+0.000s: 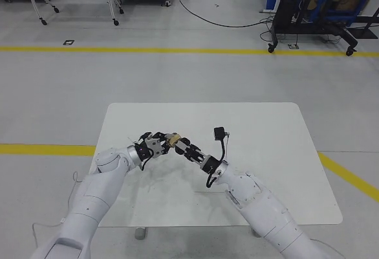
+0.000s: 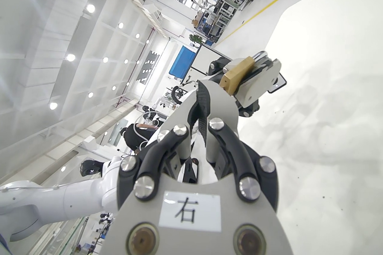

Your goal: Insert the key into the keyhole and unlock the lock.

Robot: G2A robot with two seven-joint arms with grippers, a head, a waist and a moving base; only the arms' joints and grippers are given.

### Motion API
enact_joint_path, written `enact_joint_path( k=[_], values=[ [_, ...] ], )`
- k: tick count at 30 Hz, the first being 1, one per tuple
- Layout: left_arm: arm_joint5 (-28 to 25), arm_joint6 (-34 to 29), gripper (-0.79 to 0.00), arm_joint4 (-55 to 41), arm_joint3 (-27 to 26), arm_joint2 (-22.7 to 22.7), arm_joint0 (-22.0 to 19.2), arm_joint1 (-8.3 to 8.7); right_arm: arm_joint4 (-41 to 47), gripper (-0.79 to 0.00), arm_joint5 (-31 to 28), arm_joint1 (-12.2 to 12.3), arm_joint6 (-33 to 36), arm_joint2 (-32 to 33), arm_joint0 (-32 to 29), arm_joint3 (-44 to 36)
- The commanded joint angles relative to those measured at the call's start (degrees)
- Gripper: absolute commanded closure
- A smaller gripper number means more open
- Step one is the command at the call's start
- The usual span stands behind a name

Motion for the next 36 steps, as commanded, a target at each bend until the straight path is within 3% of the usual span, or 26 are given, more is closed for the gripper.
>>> enact_joint_path(
  k=[1,6,8,9,12,13,18,27,36],
  values=[
    [-0.76,0.22,0.000,0.17,0.14,-0.18,-0.07,0.03,-0.15,0.000,-0.13,-0.08,-0.33,0.09,0.07,0.14],
    [-5.13,2.47,0.000,1.39,-0.54,-0.86,0.23,0.13,-0.30,0.000,-0.99,0.11,-0.84,1.54,-0.90,-1.22],
    [-8.69,4.68,0.000,3.18,-1.51,-1.19,0.67,0.24,0.46,-0.277,-1.39,0.29,-0.14,2.31,-1.59,-2.18],
    [-10.45,5.78,0.000,4.19,-2.22,-1.29,1.10,0.30,1.03,-0.326,-1.51,0.39,0.48,2.71,-1.93,-2.62],
    [-15.88,8.83,0.000,7.65,-5.24,-1.63,2.63,0.53,6.28,-0.613,-0.89,0.61,5.24,3.43,-2.77,-3.59],
    [-16.98,9.23,0.000,8.27,-6.29,-1.71,3.29,0.59,8.75,-0.634,-0.54,0.66,7.32,3.61,-2.90,-3.67],
    [-19.84,8.32,0.000,8.85,-10.51,-2.62,5.69,0.92,20.85,-0.557,3.95,0.65,17.09,4.04,-2.09,-2.22],
    [-21.88,8.71,0.000,11.02,-14.50,-3.87,8.19,1.44,27.12,-0.317,6.70,0.14,20.18,3.86,-0.43,0.59],
    [-23.40,9.68,0.000,13.47,-17.21,-3.84,9.87,1.62,31.18,-0.243,8.22,-0.19,22.78,3.93,0.25,2.31]
  ],
)
